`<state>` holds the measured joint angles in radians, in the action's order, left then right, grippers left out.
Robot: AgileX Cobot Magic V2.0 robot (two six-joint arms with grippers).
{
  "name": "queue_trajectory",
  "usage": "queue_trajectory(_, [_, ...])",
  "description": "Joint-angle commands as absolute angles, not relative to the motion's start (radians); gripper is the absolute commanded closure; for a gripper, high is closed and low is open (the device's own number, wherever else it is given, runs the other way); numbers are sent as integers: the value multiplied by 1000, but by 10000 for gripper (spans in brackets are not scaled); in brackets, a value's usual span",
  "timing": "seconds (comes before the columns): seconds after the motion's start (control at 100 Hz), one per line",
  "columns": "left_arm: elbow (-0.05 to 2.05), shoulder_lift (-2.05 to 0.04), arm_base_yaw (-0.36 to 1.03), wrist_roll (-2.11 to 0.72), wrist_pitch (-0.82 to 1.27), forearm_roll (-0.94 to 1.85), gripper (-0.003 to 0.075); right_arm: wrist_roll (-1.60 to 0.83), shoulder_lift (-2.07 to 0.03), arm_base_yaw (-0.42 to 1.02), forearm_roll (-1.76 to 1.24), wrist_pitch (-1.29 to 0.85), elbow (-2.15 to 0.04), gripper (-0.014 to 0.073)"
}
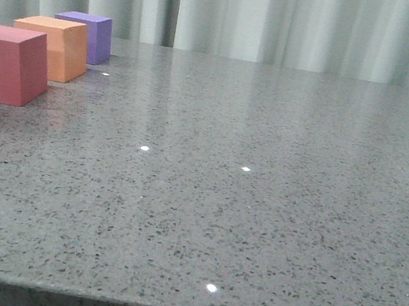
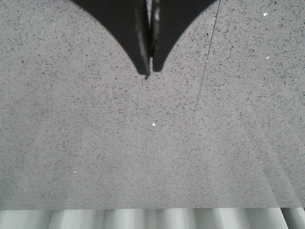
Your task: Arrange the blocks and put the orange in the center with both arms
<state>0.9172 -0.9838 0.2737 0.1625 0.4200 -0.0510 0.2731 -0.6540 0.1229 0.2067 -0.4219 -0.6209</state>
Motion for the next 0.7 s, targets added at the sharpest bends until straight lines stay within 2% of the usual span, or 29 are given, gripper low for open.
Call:
queue_trajectory(0.0, [852,-863,271,168,314,-53,51,263,-655,119,229,-345,-647,663])
queue_trajectory(0.2, [648,-593,271,168,311,-53,52,263,-655,119,229,-345,-647,663])
queue_trajectory(0.29, [578,-483,271,168,311,-53,101,263,-655,119,229,-345,-647,663])
queue_trajectory(0.34, [549,-431,271,168,311,-53,158,263,-655,119,229,-345,-647,663])
queue_trajectory(0.41, [517,-366,271,168,311,-53,276,263,-655,119,229,-345,-647,663])
queue_trajectory(0.6, [494,-274,271,168,311,-53,721,263,-655,119,229,-345,-647,663])
queue_trajectory(0.62, [494,-271,271,168,311,-53,743,263,-655,119,229,-345,-647,663])
queue_trajectory(0.69, [494,-271,271,168,308,-53,741,263,-655,119,229,-345,-647,663])
